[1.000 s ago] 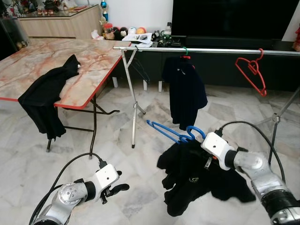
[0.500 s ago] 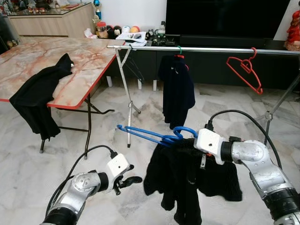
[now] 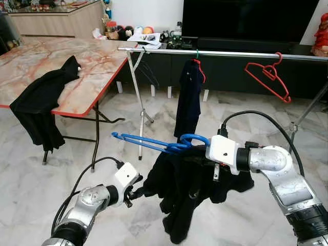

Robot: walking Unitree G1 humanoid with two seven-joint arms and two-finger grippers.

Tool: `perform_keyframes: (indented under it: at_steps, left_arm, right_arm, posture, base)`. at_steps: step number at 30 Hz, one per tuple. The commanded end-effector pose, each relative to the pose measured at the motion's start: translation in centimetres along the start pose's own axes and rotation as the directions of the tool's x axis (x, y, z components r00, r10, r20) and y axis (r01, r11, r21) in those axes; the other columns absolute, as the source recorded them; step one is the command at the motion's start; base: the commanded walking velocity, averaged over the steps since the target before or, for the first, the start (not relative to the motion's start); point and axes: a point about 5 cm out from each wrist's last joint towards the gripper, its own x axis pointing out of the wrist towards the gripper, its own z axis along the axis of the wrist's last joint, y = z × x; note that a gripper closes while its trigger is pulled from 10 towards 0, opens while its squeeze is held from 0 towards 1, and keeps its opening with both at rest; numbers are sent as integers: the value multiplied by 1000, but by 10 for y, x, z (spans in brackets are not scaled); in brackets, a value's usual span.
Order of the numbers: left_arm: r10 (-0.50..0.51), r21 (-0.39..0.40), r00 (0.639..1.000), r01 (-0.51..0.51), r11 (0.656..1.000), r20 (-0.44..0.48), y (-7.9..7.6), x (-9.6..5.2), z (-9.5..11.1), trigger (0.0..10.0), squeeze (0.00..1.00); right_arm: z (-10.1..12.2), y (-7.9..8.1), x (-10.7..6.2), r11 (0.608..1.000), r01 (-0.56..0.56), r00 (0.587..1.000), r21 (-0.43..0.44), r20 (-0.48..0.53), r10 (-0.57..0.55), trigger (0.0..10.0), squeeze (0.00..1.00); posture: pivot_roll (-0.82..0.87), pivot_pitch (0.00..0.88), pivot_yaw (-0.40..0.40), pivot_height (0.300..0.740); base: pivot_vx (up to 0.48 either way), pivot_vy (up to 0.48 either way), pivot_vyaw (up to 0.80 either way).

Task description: Hang hanger

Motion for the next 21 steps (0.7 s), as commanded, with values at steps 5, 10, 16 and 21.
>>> perform_keyframes:
  at_steps: [5, 10, 16, 21]
  left_arm:
    - [22, -7, 1000, -22, 1000, -15, 2, 2, -2, 10000, 0]
    - [18, -24, 1000, -18, 1000, -11, 0, 4, -2, 10000, 0]
    - [18, -24, 1000, -18, 1000, -11, 0, 4, -2, 10000, 0]
    - [18, -24, 1000, -18, 1000, -11, 0, 4, -2, 10000, 0]
  right_arm:
    - [15, -1, -2, 1000, 6, 999, -25, 45, -5, 10000, 0]
    - [19, -3, -2, 999, 11, 999, -31, 51, -10, 10000, 0]
    - [19, -3, -2, 999, 11, 999, -31, 51, -10, 10000, 0]
    - [19, -3, -2, 999, 11, 999, -31, 51, -10, 10000, 0]
  posture:
    - [42, 25, 3, 740]
    - [42, 25, 3, 740]
    - [42, 25, 3, 740]
    - [42, 25, 3, 740]
  base:
    - [0, 0, 0]
    - [0, 0, 0]
    - [0, 0, 0]
    - [0, 0, 0]
